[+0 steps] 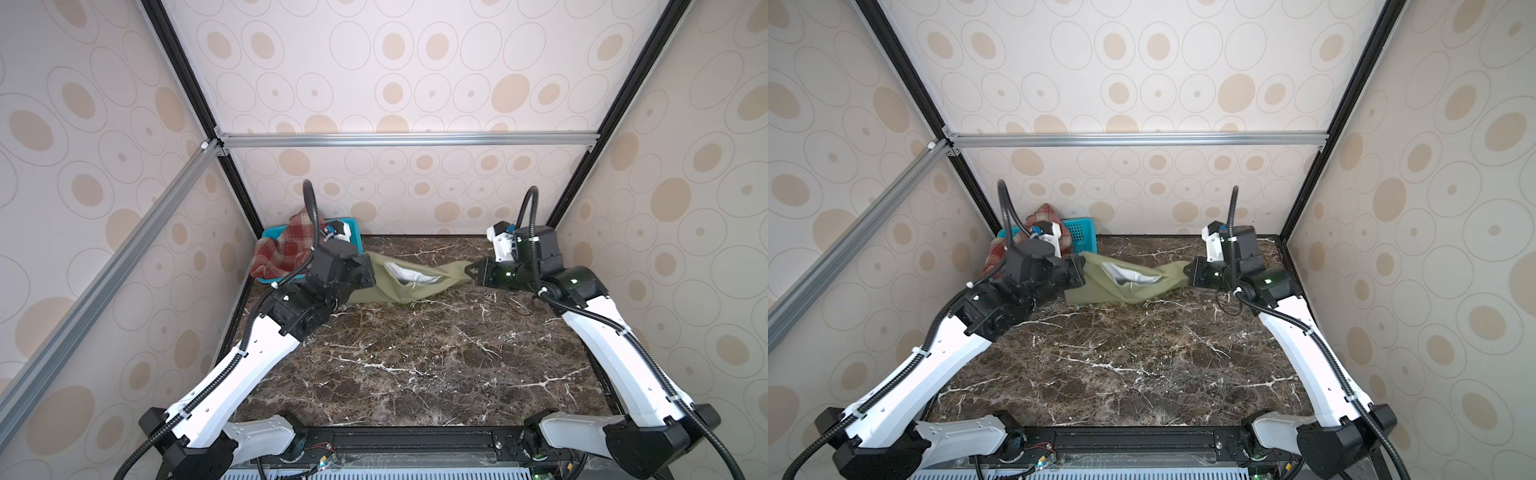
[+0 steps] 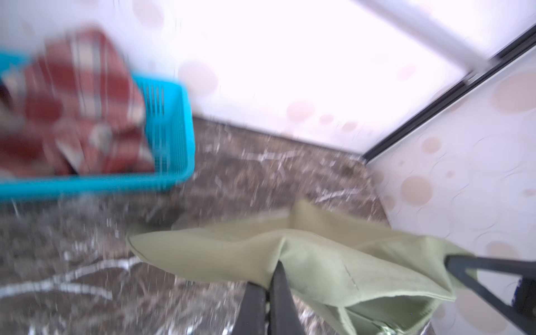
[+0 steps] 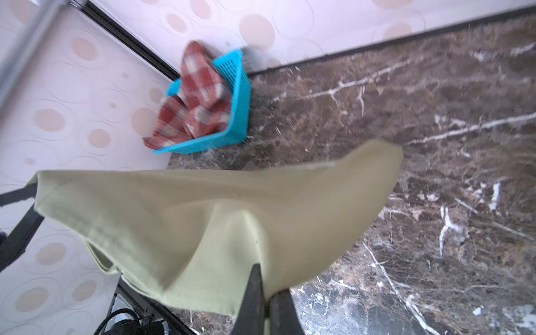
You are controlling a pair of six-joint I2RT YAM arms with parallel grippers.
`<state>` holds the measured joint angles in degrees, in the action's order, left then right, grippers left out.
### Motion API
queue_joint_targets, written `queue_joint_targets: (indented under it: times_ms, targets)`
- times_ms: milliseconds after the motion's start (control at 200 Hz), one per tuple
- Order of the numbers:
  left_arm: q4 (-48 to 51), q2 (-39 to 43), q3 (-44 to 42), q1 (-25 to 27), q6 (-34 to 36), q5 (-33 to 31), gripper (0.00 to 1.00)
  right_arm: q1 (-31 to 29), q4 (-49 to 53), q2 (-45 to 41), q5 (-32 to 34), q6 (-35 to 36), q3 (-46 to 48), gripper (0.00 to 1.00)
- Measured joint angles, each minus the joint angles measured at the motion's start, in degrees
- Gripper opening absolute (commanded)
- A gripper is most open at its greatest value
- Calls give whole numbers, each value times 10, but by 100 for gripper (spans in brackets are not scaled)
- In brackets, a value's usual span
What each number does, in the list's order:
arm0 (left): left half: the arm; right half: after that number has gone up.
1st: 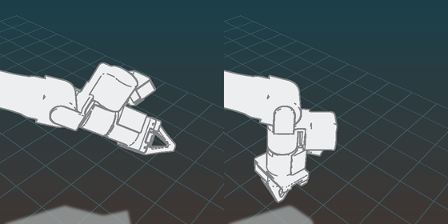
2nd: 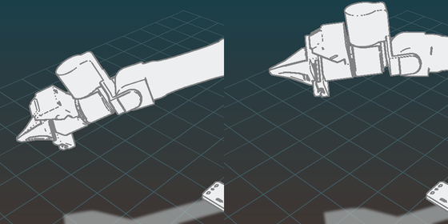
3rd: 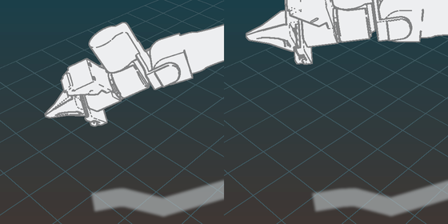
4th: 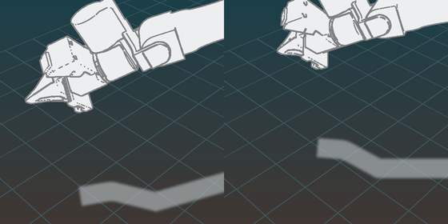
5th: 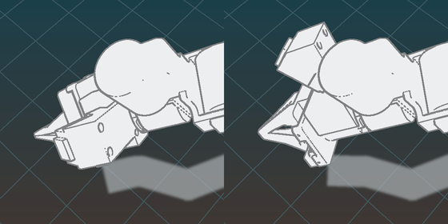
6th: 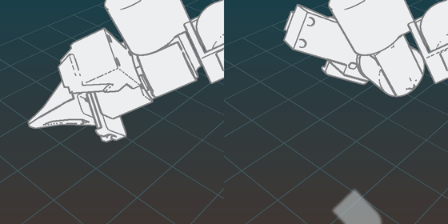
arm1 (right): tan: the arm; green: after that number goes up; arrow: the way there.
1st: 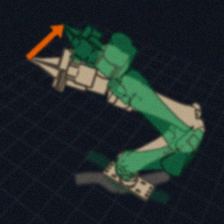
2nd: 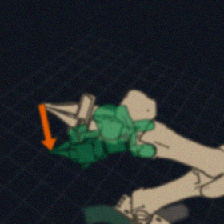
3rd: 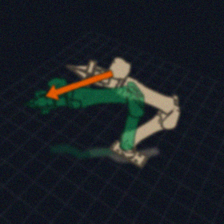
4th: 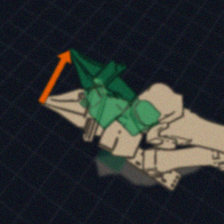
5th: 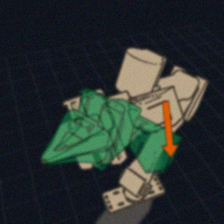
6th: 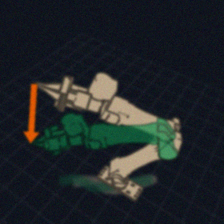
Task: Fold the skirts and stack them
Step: 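Lift the near hem with both grippers and carry it away from the robot, then swing the skirt back toward the robot and lay it flat with both grippers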
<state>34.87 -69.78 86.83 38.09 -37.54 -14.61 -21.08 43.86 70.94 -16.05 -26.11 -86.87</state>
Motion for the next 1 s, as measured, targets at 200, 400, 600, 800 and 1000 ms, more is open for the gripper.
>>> queue_joint_targets:
  times_ms: [200,400,600,800,1000]
  targets:
    - [18,-17,100,-11,59,-5,0,35,26,-21,-49,10,-64,0]
    - [-24,-106,103,-77,81,85,0,136,11,81,-126,5,-112,0]
    - [-83,-281,183,-139,85,165,0,176,19,268,-150,8,-262,0]
    - [-105,-390,341,-152,101,182,0,182,48,345,-136,39,-400,0]
    - [-185,-311,241,-151,101,219,0,181,8,238,-141,62,-282,0]
